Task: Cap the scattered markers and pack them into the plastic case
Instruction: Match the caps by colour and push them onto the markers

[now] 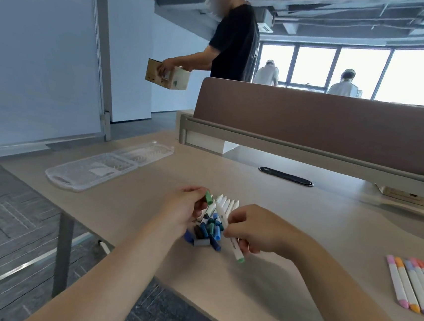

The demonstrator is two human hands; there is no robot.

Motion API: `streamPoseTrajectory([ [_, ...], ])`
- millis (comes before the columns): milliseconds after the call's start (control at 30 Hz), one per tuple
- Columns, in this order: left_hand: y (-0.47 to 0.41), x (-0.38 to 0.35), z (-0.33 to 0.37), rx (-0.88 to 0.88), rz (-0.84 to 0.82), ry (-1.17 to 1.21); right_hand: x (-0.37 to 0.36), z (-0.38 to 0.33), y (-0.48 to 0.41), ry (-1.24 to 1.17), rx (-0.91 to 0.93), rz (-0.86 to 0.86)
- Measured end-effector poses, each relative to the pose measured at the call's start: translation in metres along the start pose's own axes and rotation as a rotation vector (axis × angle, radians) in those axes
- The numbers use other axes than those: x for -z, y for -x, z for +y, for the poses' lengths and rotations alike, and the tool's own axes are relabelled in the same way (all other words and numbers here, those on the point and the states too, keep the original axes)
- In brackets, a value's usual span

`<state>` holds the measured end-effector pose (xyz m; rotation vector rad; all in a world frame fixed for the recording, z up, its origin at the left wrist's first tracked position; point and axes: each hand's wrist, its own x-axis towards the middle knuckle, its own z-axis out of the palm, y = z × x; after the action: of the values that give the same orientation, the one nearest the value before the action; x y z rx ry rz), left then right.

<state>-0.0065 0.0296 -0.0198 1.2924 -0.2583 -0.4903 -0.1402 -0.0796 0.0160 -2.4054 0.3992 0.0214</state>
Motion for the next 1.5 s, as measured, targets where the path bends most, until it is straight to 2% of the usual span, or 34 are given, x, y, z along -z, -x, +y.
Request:
streamPoseTrajectory([
  [333, 0.003, 0.005, 0.001, 0.018, -0.008, 0.039, -0.005, -0.001, -0.003, 0.008, -0.026, -0.042],
  [500, 0.004, 0.001, -0.003, -0.050, -0.027, -0.098, -0.005, 0.001, -0.006, -0.037, -0.010, -0.005],
  [733, -0.001, 0.000, -0.012, -0.194, 0.061, -0.356, -0.003, 0.013, -0.014, 0.130, 0.082, 0.127],
  [833, 0.000, -0.004, -0.016, -0.218, 0.071, -0.420, -0.003, 0.018, -0.014, 0.146, 0.070, 0.120],
  [967, 0.003, -0.013, -0.013, -0.222, -0.026, -0.469, 0.005, 0.028, -0.019, 0.055, -0.034, 0.188],
  [1067, 0.002, -0.016, -0.012, -0.235, -0.035, -0.545, 0.010, 0.034, -0.028, 0.250, -0.180, 0.310],
  [1167, 0.001, -0.019, -0.011, -0.217, -0.043, -0.549, 0.005, 0.038, -0.035, 0.355, -0.251, 0.352],
  [1500, 0.001, -0.015, -0.010, -0.181, -0.039, -0.529, -0.003, 0.040, -0.051, 0.560, -0.272, 0.395],
])
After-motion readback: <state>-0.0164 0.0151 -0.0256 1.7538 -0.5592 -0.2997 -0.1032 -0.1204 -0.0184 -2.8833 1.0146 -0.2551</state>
